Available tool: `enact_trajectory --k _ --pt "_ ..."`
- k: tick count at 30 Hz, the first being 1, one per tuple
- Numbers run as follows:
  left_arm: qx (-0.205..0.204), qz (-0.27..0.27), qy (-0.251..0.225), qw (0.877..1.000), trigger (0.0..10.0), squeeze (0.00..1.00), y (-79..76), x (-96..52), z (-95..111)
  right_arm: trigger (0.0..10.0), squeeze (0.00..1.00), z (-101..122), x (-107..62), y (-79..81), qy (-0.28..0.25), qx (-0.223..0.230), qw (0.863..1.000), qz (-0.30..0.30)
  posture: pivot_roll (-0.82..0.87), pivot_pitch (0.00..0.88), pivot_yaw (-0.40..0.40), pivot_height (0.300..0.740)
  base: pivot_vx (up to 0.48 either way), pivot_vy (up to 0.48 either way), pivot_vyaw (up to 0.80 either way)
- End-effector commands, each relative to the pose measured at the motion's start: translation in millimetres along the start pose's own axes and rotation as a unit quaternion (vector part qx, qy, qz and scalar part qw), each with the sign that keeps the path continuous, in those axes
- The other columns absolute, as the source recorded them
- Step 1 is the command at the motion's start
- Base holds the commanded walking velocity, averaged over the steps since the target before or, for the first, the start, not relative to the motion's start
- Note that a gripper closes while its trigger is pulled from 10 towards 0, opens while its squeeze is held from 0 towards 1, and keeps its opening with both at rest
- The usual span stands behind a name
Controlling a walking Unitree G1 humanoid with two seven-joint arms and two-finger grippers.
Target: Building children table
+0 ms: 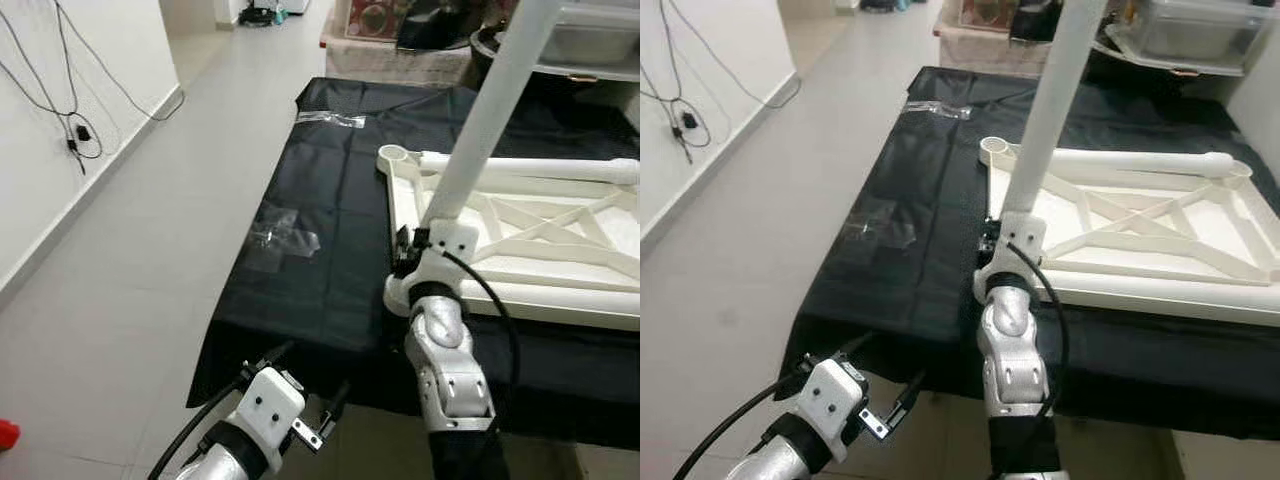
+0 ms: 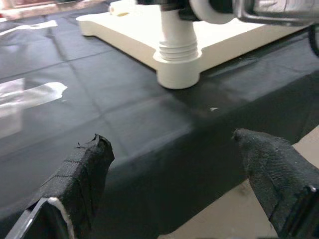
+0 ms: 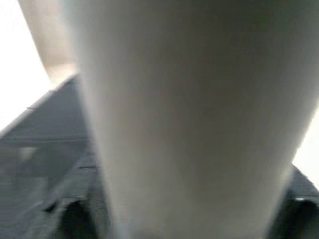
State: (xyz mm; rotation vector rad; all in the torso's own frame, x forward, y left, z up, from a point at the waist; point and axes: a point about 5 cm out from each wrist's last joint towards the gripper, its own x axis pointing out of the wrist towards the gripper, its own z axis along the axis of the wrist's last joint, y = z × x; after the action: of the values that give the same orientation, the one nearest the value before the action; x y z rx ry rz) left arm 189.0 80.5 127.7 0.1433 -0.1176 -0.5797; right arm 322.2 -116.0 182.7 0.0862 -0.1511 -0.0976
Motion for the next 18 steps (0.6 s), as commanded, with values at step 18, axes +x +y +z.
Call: enact_trajectory --k 18 --pt "-0.002 -0.009 0.006 1.0 10.0 0.0 -1.3 -0.8 -4.3 10.0 0.0 0.9 -15.8 21.6 0.117 0.067 0.76 0.636 0.09 0.15 -0.048 0.74 0.0 0.0 0.0"
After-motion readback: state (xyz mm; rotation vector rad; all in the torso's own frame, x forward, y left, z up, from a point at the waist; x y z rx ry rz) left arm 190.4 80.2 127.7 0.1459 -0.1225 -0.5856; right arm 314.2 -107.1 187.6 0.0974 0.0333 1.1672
